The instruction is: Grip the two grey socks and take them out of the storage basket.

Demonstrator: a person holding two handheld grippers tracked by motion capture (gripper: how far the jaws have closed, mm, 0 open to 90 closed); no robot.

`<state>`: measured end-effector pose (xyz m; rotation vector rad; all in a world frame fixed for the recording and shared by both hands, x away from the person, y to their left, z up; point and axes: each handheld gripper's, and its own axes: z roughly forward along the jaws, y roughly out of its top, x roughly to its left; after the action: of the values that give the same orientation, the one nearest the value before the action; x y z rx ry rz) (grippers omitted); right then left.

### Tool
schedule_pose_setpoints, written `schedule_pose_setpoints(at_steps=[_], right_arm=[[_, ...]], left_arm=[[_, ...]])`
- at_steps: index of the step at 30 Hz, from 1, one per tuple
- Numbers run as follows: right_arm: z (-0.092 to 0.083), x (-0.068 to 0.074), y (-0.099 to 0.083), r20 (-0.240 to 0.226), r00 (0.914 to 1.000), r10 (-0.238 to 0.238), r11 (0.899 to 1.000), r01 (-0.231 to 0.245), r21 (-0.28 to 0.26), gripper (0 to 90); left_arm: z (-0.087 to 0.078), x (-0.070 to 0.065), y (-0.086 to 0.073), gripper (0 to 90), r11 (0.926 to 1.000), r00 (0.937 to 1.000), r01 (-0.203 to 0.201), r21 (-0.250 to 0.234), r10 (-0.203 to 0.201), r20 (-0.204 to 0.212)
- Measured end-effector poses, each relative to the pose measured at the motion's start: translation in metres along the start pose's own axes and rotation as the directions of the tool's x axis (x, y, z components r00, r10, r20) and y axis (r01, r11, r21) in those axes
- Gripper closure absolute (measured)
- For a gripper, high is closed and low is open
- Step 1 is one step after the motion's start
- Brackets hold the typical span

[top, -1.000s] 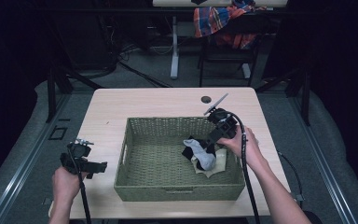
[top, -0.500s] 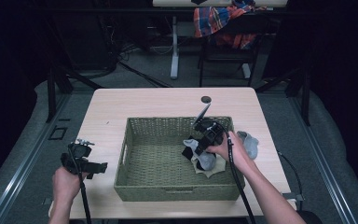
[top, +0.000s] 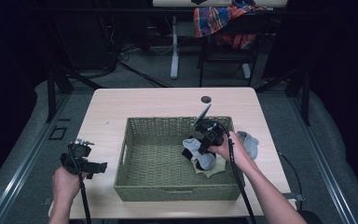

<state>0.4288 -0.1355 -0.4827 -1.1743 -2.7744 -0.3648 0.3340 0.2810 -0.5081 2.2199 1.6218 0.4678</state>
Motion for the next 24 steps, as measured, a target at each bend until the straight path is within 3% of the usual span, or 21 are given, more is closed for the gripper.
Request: schedule_pose_setpoints(at_steps=[7, 12, 15, 24], right_arm=[[-0.028, 0.002, -0.005, -0.003, 1.0, -0.008, 0.996, 0.007, -0.085, 86.0], [-0.045, 0.0, -0.009, 0.006, 0.9998, -0.021, 0.994, 0.022, -0.107, 86.0], [-0.06, -0.001, -0.014, 0.003, 1.0, -0.007, 0.987, 0.008, -0.162, 85.9], [-0.089, -0.003, -0.023, 0.007, 0.9999, 0.011, 0.974, -0.009, -0.225, 85.7]], left_arm=[[0.0, 0.0, 0.0, 0.2, 1.0, 1.0, 0.0, 0.0, 0.0, -0.002], [0.0, 0.0, 0.0, 0.2, 1.0, 1.0, -0.001, 0.001, 0.001, -0.002], [0.0, 0.0, 0.0, 0.2, 1.0, 1.0, 0.001, 0.001, -0.001, 0.0], [0.0, -0.001, 0.0, 0.2, 1.0, 1.0, -0.001, 0.002, 0.001, -0.001]])
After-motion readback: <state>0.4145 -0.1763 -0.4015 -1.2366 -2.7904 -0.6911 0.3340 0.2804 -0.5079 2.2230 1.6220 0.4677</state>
